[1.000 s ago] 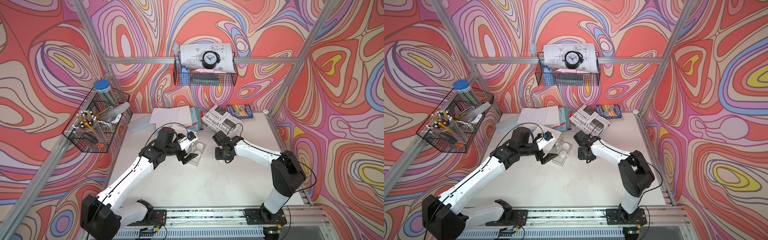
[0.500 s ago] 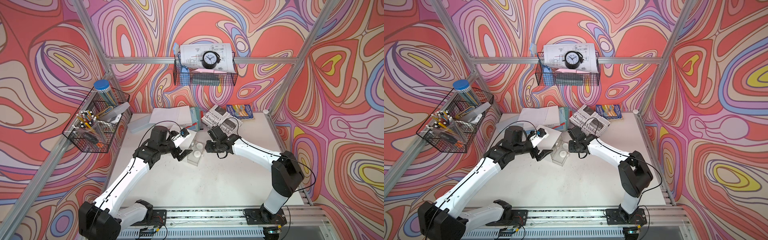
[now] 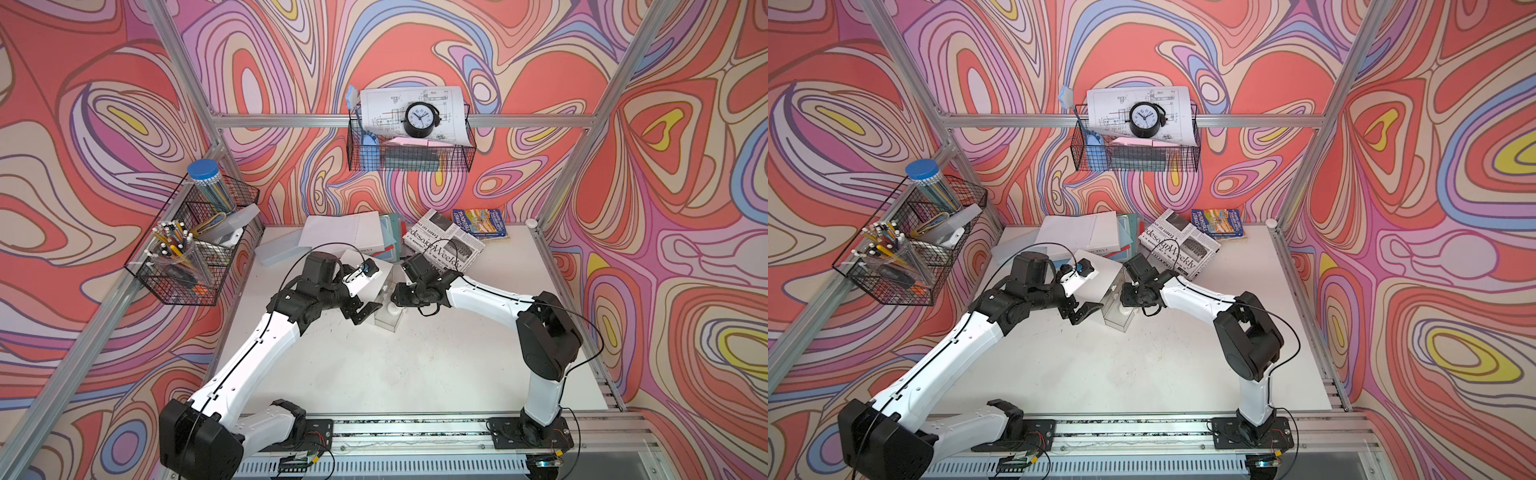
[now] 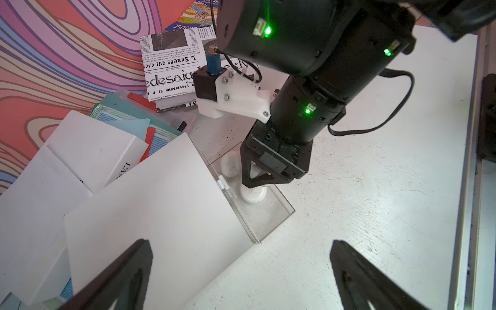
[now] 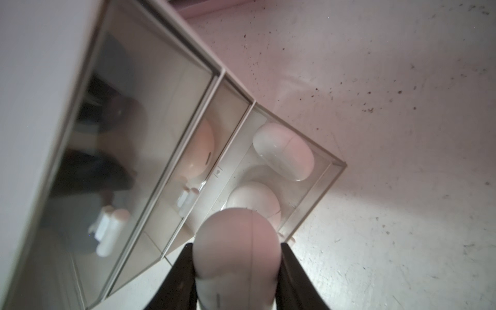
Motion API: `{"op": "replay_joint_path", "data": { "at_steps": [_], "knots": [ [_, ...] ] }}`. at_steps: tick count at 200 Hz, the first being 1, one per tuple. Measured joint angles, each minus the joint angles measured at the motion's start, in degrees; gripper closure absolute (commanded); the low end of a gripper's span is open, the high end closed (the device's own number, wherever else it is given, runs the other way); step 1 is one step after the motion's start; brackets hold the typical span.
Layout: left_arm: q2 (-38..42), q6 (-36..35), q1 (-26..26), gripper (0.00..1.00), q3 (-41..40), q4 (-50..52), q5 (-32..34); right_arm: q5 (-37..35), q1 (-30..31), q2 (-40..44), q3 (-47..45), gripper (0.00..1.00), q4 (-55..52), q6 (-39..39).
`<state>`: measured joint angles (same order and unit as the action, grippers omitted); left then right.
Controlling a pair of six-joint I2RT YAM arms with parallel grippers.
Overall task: Put the bluetooth earphones in the drawer according to color
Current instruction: Place the bluetooth earphone in the drawer.
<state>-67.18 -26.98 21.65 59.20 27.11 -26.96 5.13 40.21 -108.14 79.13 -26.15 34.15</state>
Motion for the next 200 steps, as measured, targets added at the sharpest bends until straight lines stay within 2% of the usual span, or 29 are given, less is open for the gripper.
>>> {"op": "replay_joint_path", "data": {
  "at_steps": [83, 96, 126, 141, 170, 200],
  "knots": [
    [1.0, -0.1, 0.0, 0.01, 0.0, 0.9, -1.0, 2.1, 0.7, -3.8, 2.4, 1.0, -0.1, 2.6],
    [1.5, -0.2, 0.0, 0.02, 0.0, 0.9, -1.0, 2.1, 0.8, -3.8, 2.4, 0.92, 0.0, 2.8],
    [2.1, -0.4, 0.0, 0.02, 0.0, 1.0, -1.0, 2.1, 0.9, -3.8, 2.4, 0.55, 0.1, 3.2],
    [2.1, -0.7, 0.0, 0.02, 0.0, 1.4, -0.9, 2.1, 0.9, -3.8, 2.3, 0.44, 0.2, 3.4],
    [2.1, -0.7, 0.0, 0.01, 0.0, 1.9, -1.0, 2.0, 0.9, -3.8, 1.8, 0.32, 0.9, 4.0],
    [2.1, -0.7, 0.0, 0.01, 0.0, 2.2, -1.0, 1.9, 0.9, -3.8, 1.4, 0.29, 1.3, 4.1]
  ]
}}
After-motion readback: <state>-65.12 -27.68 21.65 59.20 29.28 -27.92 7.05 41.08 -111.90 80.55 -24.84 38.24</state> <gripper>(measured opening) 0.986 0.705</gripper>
